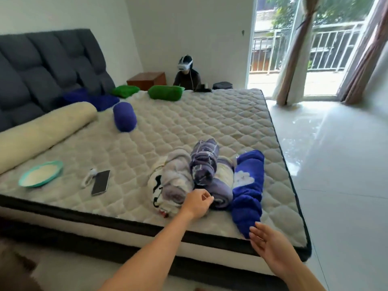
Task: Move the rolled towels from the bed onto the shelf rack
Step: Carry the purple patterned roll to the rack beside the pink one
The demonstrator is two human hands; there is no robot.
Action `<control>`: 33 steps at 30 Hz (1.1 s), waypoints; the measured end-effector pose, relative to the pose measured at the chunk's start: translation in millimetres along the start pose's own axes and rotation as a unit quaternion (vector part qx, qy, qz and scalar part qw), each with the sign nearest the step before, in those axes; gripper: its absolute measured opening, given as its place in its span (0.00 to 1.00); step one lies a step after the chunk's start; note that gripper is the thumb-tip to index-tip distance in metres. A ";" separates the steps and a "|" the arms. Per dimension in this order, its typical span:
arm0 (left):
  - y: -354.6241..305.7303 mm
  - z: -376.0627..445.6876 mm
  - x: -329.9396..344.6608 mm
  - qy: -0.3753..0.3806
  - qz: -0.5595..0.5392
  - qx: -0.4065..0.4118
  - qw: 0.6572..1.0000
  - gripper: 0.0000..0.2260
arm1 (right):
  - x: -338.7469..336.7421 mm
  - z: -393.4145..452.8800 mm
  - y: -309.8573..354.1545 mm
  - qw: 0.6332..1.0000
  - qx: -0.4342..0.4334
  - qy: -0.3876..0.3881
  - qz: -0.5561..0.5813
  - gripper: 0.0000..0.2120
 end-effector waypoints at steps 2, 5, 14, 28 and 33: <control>5.4 42.1 -5.3 -0.018 0.011 -0.002 1.000 0.10 | 9.7 20.6 17.1 1.000 -0.007 -0.013 0.006 0.08; 16.5 106.2 -23.2 -0.050 0.014 0.004 0.999 0.09 | 38.6 54.1 40.6 1.000 -0.020 -0.020 0.009 0.04; 52.6 276.0 -66.8 -0.033 0.015 0.019 0.999 0.13 | 168.8 171.2 89.1 0.994 0.018 -0.023 -0.103 0.15; 107.8 388.4 -20.7 0.133 0.047 -0.020 0.990 0.35 | 168.9 226.5 101.5 0.984 -0.010 -0.145 -0.102 0.24; 103.7 386.0 -32.0 0.119 0.073 -0.016 0.990 0.31 | 156.2 224.8 96.7 0.985 -0.023 -0.155 -0.072 0.21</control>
Point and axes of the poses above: each hand's wrist, its own z-axis towards the middle knuckle, its own x-axis out of the palm, y = z × x, the point moved 7 cm from there along z, towards the middle knuckle, and after that the axes turned 11 degrees about x, right-handed, at the moved point
